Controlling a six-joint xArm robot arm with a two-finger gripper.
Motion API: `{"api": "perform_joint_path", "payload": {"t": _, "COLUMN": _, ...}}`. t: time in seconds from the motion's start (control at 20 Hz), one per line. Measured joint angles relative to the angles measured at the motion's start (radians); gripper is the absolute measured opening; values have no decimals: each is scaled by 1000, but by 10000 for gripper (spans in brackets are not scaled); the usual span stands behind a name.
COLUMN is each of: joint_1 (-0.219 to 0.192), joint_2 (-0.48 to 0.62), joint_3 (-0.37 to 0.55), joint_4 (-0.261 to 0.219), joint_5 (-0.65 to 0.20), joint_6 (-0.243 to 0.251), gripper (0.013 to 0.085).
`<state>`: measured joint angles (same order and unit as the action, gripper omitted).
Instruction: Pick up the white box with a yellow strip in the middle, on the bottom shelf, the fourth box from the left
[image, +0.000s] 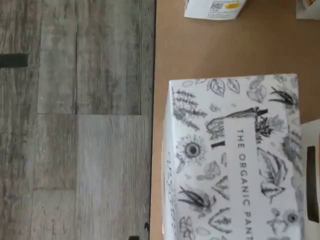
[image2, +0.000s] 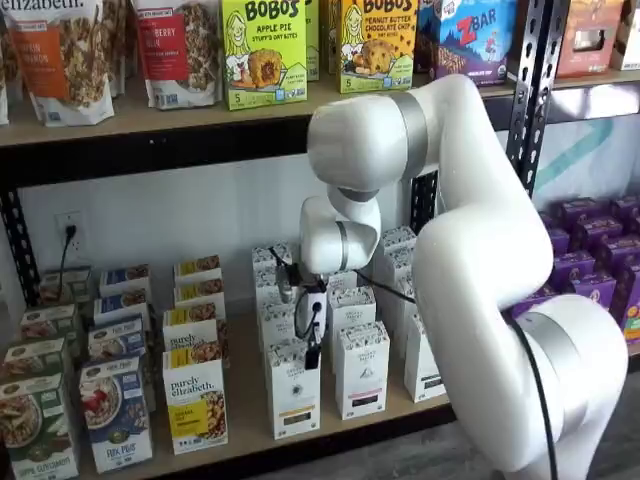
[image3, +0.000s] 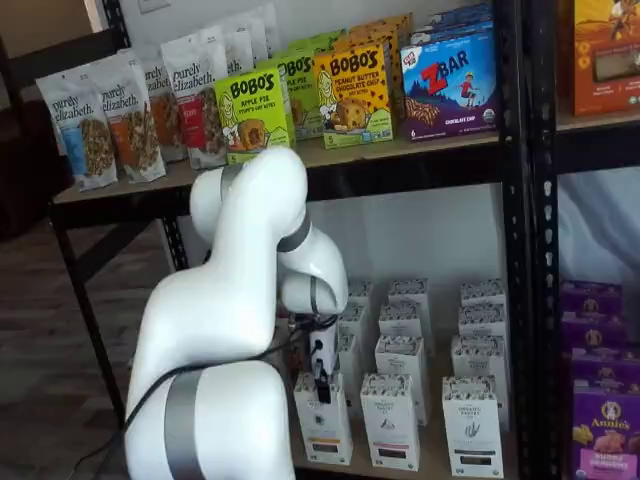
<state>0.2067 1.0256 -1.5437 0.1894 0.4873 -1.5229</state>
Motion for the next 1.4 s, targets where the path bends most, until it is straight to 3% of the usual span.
{"api": "perform_joint_path", "payload": {"t": 0.45, "joint_1": 16, "joint_2": 41, "joint_3": -26, "joint_4": -36, "joint_5": -21, "joint_6": 45, "gripper": 850}}
{"api": "perform_joint_path", "payload": {"t": 0.7, "joint_1": 17, "joint_2": 52, "joint_3": -16, "joint_4": -17, "joint_5": -68, "joint_6": 28, "gripper": 850}}
{"api": "perform_joint_path", "payload": {"t": 0.9, "joint_1": 14, "joint_2": 60, "joint_3": -25, "joint_4": -33, "joint_5": -59, "joint_6": 39, "gripper": 850}}
{"api": "perform_joint_path", "payload": {"t": 1.0, "joint_1": 13, "joint_2": 63, "joint_3": -27, "joint_4": -30, "joint_5": -61, "joint_6": 36, "gripper": 770}}
{"api": "perform_joint_path", "payload": {"t": 1.2, "joint_1": 14, "joint_2": 65, "joint_3": -22, "joint_4": -20, "joint_5": -81, "joint_6": 28, "gripper": 690}}
{"api": "perform_joint_path", "payload": {"t": 1.4, "joint_1": 16, "joint_2": 67, "joint_3": -22, "joint_4": -24, "joint_5": -85, "joint_6": 32, "gripper": 690}}
